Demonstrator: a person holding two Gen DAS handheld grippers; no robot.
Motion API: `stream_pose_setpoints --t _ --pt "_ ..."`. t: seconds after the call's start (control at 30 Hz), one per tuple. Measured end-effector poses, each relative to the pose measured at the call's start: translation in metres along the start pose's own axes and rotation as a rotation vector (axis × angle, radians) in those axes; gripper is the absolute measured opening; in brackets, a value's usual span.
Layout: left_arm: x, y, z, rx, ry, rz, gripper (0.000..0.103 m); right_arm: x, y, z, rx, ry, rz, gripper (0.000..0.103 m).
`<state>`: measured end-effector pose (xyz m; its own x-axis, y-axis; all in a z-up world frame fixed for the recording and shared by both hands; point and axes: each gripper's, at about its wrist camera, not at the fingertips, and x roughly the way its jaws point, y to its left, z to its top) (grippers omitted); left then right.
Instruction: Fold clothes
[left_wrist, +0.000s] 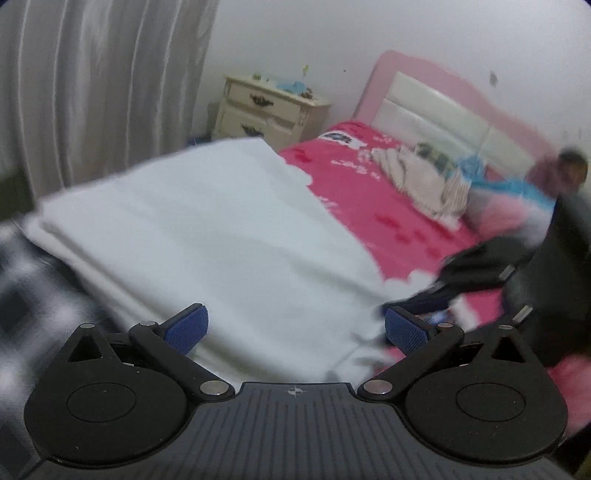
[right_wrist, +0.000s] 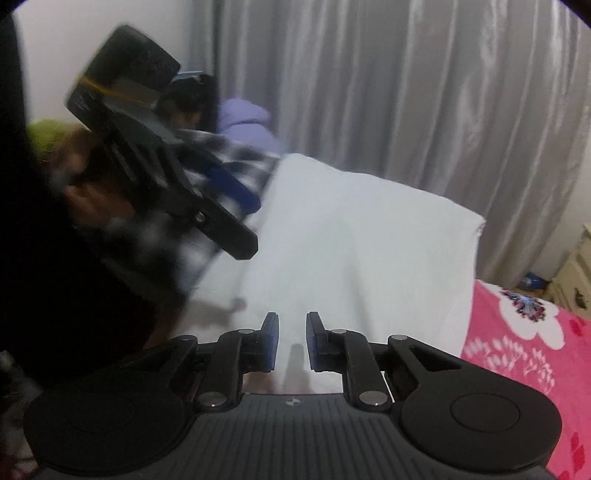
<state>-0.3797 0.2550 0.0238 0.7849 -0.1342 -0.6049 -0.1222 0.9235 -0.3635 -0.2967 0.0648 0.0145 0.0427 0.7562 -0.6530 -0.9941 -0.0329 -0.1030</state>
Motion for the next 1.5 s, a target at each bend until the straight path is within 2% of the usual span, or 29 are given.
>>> stream_pose_setpoints --t 0.07,0.13,0.2,0.3,0.4,0.57,0.63,0.7,0.8,0.83,0.9,1.0,1.07,1.17,1.33,1.43,1.5 --pt "0.013 0.001 -0.001 -0.069 0.012 -0.033 0.103 0.021 0.001 -0.007 -0.014 0.061 -0.004 0.018" --pt "0.025 0.002 -0.011 -0.118 0.041 -0.033 0.103 0.032 0.004 -0.019 0.002 0.091 0.003 0.019" --pt "0.033 -0.003 -0.024 -0.088 0.055 -0.011 0.103 0.028 0.003 -0.023 0.054 0.09 0.031 0.02" --pt "0.034 -0.017 -0.03 0.022 0.05 0.026 0.103 0.02 0.0 -0.029 0.104 0.142 0.075 0.02" --pt "0.034 -0.016 -0.027 0.016 0.042 0.024 0.103 0.009 -0.001 -0.037 0.1 0.194 0.046 0.02" --pt "0.035 -0.015 -0.02 -0.02 0.0 0.03 0.103 -0.031 -0.028 -0.015 0.231 0.037 -0.005 0.02" --pt "0.037 -0.015 -0.016 -0.058 -0.01 0.023 0.103 -0.034 -0.029 -0.01 0.252 0.005 -0.034 0.02" --pt "0.039 -0.015 -0.013 -0.11 -0.029 0.022 0.103 -0.018 -0.025 -0.012 0.257 0.037 -0.059 0.02" --pt "0.038 -0.02 -0.009 -0.155 -0.074 0.031 0.103 0.017 -0.019 -0.031 0.298 0.151 -0.113 0.02" --pt "0.036 -0.022 -0.007 -0.154 -0.092 0.035 0.103 0.019 -0.016 -0.032 0.32 0.137 -0.129 0.021" --pt "0.035 -0.025 0.001 -0.131 -0.119 0.073 0.103 0.013 -0.012 -0.037 0.382 0.098 -0.145 0.023" --pt "0.036 -0.029 0.014 -0.105 -0.155 0.15 0.103 0.011 -0.01 -0.04 0.518 0.105 -0.154 0.024" --pt "0.044 -0.025 0.022 -0.157 -0.158 0.212 0.103 0.013 -0.003 -0.038 0.535 0.117 -0.191 0.024" --pt "0.058 -0.019 0.025 -0.265 -0.13 0.259 0.103 0.009 0.006 -0.035 0.552 0.148 -0.218 0.024" --pt "0.056 -0.025 0.009 -0.25 -0.167 0.305 0.103 -0.009 0.013 -0.046 0.625 0.197 -0.234 0.024" --pt "0.05 -0.024 0.006 -0.288 -0.179 0.323 0.103 -0.024 0.008 -0.054 0.71 0.2 -0.248 0.032" --pt "0.049 -0.024 0.007 -0.314 -0.174 0.353 0.103 -0.034 0.005 -0.053 0.753 0.183 -0.24 0.041"
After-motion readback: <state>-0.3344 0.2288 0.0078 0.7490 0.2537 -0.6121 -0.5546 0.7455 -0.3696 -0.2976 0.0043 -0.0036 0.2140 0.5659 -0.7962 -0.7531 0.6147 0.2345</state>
